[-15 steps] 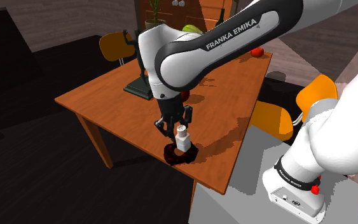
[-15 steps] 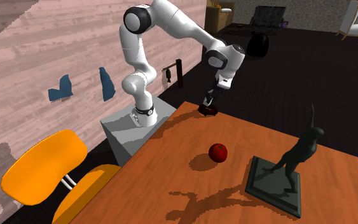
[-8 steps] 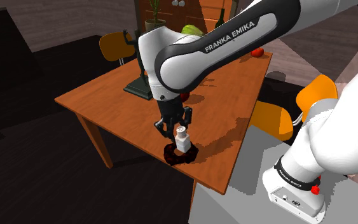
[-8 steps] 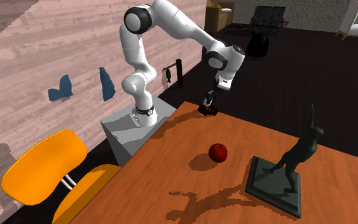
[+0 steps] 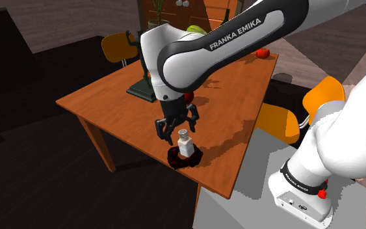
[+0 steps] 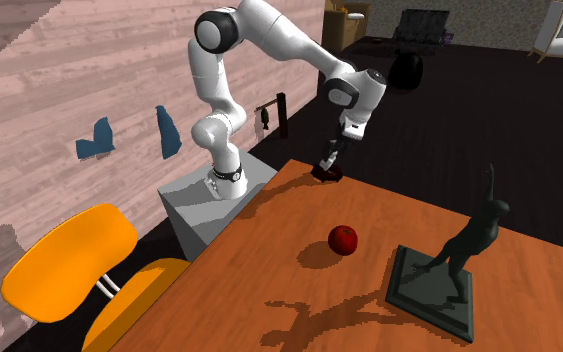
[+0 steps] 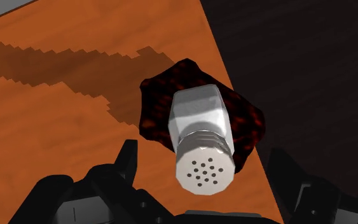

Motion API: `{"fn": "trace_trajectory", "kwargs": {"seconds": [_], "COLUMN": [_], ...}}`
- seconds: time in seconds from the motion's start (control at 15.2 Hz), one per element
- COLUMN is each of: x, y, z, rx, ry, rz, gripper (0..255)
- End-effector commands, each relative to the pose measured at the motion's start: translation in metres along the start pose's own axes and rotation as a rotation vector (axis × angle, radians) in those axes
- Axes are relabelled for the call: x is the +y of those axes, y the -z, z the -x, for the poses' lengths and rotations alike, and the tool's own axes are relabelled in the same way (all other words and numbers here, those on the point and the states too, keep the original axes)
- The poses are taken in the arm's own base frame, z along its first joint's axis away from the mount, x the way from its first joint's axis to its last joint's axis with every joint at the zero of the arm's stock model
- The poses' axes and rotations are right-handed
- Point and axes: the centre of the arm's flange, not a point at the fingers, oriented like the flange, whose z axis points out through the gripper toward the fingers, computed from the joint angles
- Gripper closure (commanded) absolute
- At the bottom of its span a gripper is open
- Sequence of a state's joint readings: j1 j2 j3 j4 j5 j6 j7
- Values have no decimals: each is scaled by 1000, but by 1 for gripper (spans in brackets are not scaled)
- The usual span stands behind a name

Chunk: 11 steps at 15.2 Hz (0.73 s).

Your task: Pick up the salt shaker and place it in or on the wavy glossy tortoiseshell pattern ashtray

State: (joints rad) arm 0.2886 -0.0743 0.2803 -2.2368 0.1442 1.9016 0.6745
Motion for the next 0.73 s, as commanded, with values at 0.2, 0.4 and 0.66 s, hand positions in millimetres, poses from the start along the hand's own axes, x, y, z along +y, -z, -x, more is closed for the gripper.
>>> {"fn": "trace_trajectory", "kwargs": {"seconds": [0.2, 0.4, 0.66], "x": [0, 0, 0], "y": [43, 43, 43], "z": [0, 0, 0], "rx": [0, 0, 0], "ry": [0, 0, 0], "rz": [0, 0, 0], "gripper": [0, 0, 0]}}
